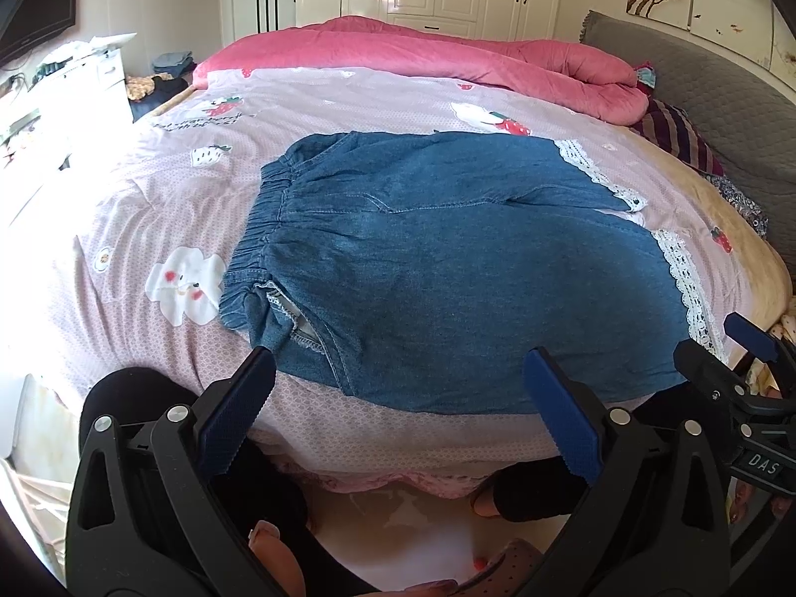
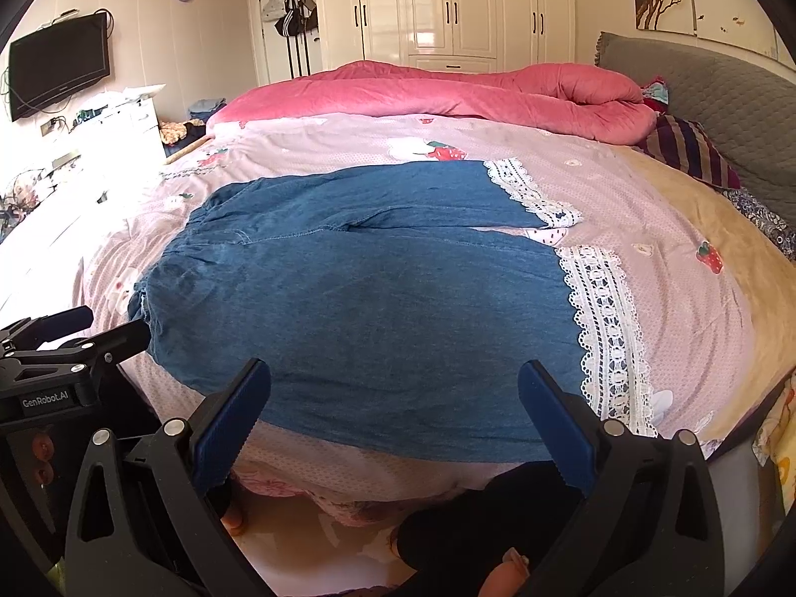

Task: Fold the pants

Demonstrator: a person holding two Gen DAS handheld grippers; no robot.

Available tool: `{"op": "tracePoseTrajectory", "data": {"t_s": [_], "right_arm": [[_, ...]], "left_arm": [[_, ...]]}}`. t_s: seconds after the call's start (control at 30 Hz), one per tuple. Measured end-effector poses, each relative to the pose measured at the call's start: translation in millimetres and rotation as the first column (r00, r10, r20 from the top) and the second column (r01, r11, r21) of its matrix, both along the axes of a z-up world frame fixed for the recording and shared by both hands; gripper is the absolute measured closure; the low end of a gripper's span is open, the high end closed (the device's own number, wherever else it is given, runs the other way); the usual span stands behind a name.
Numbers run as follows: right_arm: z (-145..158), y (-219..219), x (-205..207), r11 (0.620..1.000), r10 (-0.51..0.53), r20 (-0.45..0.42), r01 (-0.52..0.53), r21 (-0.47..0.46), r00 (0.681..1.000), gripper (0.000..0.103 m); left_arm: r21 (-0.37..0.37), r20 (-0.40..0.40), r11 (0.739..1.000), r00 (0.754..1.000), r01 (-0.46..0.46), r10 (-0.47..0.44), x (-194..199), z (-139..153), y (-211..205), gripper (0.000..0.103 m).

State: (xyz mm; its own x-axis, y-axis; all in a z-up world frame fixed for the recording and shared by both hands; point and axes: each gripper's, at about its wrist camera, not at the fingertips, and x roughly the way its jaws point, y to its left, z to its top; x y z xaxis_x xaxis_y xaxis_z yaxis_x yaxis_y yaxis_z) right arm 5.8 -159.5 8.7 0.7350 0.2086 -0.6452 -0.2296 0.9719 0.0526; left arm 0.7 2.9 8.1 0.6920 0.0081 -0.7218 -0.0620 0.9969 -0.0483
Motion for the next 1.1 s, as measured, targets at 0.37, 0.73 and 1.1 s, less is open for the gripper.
{"op": "tracePoseTrajectory", "data": {"t_s": [0.37, 0.73, 1.1], "right_arm": [[-1, 1, 1, 1.0, -0.002, -0.001, 0.002, -0.011, 1.0, 0.004], [-6, 4, 8, 1.0, 0.002, -0.014, -0.002, -0.013, 1.0, 0.004], [-2, 10, 41, 0.999, 0.05, -0.005, -0.05, -0.01, 0.999, 0.004]], "left_arm": [[-0.001, 0.001, 1.0, 1.0, 0.004, -0.004, 2, 1, -2, 0.009], [-0.013, -0.006, 1.0, 1.0, 0.011, -0.011, 6, -2, -3, 0.009], [-0.053, -0.024, 0.999, 1.0, -0.004, 0.002, 33, -7, 30, 0.009]]}}
